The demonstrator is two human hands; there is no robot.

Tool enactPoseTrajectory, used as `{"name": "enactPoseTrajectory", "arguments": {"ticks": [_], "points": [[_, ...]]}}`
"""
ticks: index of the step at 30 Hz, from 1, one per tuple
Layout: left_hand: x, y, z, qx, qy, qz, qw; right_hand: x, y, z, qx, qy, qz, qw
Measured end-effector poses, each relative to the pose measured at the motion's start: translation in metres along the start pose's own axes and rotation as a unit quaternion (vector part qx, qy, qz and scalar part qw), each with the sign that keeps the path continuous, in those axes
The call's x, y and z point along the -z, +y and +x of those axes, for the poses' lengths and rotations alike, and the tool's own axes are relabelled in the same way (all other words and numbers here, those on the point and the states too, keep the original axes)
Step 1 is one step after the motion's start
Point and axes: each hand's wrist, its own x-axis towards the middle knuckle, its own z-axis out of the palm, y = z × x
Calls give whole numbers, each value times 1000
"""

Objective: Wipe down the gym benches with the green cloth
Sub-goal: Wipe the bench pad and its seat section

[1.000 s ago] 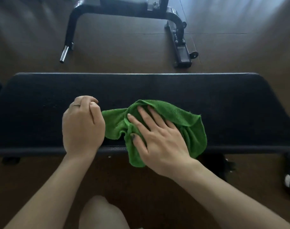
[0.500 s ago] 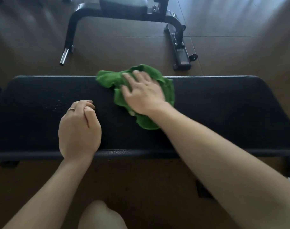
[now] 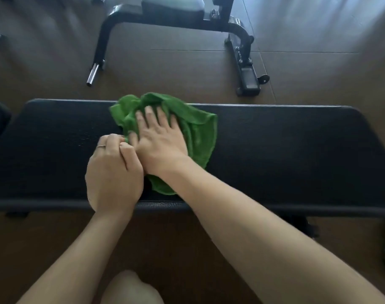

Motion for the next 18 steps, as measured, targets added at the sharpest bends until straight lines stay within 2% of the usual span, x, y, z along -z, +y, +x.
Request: {"name": "enactPoseTrajectory", "arguments": {"ticks": [3,5,7,9,10,12,15,18], "points": [[0,-3,-1,2,0,6,1000,6,24,-8,39,6,23,999],[-1,-4,-1,-11,-5,5,1000,17,77,-14,-24,36,7,999],[-1,-4,-1,-16,-4,-2,1000,33,126,-17,-120,33,-13,992],[-2,-3,0,-19,-6,-3,1000,39,140,-21,-195,33,-27,980],[-1,-2,1,-18,-7,-4,1000,35,130,-22,-207,37,-32,977],[-1,-2,3,-17,-11,-3,1000,23,93,-34,-172,40,-14,984],[1,-4,5,-26,-20,-6,999,7,45,-76,-70,31,4,997],[2,-6,4,-40,-28,-5,999,3,61,-128,-29,26,-15,999]]}}
